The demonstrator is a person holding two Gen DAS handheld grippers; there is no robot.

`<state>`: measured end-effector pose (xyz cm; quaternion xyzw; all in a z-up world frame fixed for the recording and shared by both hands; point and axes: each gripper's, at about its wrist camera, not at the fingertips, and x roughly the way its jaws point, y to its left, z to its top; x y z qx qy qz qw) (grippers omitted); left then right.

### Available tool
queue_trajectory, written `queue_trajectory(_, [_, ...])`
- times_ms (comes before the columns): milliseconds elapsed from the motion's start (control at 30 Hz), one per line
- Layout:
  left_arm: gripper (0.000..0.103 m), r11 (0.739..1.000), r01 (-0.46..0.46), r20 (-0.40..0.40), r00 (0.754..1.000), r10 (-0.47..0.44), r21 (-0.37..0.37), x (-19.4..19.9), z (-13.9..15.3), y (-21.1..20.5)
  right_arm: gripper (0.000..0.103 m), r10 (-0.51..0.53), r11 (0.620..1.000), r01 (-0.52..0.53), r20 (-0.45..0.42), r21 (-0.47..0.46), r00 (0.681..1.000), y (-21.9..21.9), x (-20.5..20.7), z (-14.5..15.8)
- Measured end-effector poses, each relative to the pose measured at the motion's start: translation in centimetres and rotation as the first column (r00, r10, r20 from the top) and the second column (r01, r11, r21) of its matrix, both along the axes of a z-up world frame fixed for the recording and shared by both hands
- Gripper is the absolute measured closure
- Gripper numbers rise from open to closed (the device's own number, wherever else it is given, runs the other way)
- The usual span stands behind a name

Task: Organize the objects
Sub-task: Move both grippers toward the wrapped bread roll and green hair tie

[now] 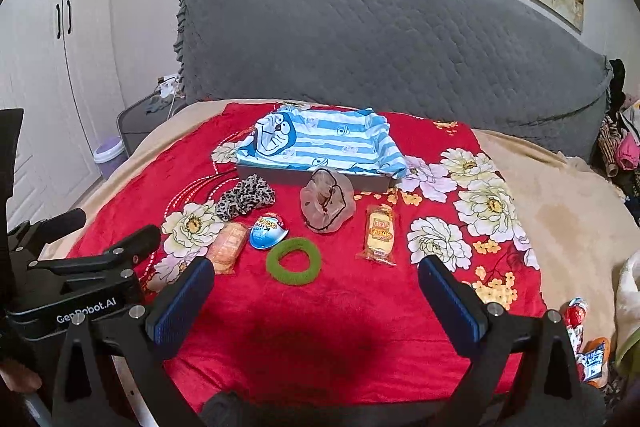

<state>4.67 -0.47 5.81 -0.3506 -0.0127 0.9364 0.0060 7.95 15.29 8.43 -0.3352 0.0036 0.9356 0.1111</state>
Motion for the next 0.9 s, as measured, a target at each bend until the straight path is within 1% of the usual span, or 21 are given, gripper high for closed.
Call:
queue_trajectory(200, [0.001, 1.0, 0.017, 0.027, 0.999, -0.017, -0.008, -0.3, -0.8, 0.1, 0.0, -0.014, 1.0, 0.015, 0.028, -0.023, 1.0, 0.4, -0.4, -1.1])
queue_trajectory(500, [0.001, 0.999, 0.031, 0.09, 0.996, -0.028, -0.026, -2.0, -3.7, 0.4, 0.0, -0.014, 1.0, 0.016, 0.086, -0.021, 0.996, 0.7, -1.9, -3.3])
queue_trajectory(533, [0.001, 0.998, 0.064, 0.093, 0.994, -0.061, -0.029, -2.3, -4.0, 0.4, 0.0, -0.012, 1.0, 0.014, 0.092, -0.021, 0.996, 0.8, -2.2, -3.5])
queue_trajectory(600, [0.001, 0.996, 0.078, 0.11, 0.991, -0.074, -0.033, -2.8, -4.7, 0.5, 0.0, -0.017, 1.0, 0.019, 0.105, -0.019, 0.994, 0.9, -2.7, -4.1])
queue_trajectory(900, [0.001, 0.998, 0.066, 0.172, 0.983, -0.063, -0.014, -5.9, -7.3, 0.1, 0.0, -0.027, 0.999, 0.032, 0.142, -0.03, 0.99, 2.0, -4.9, -6.0])
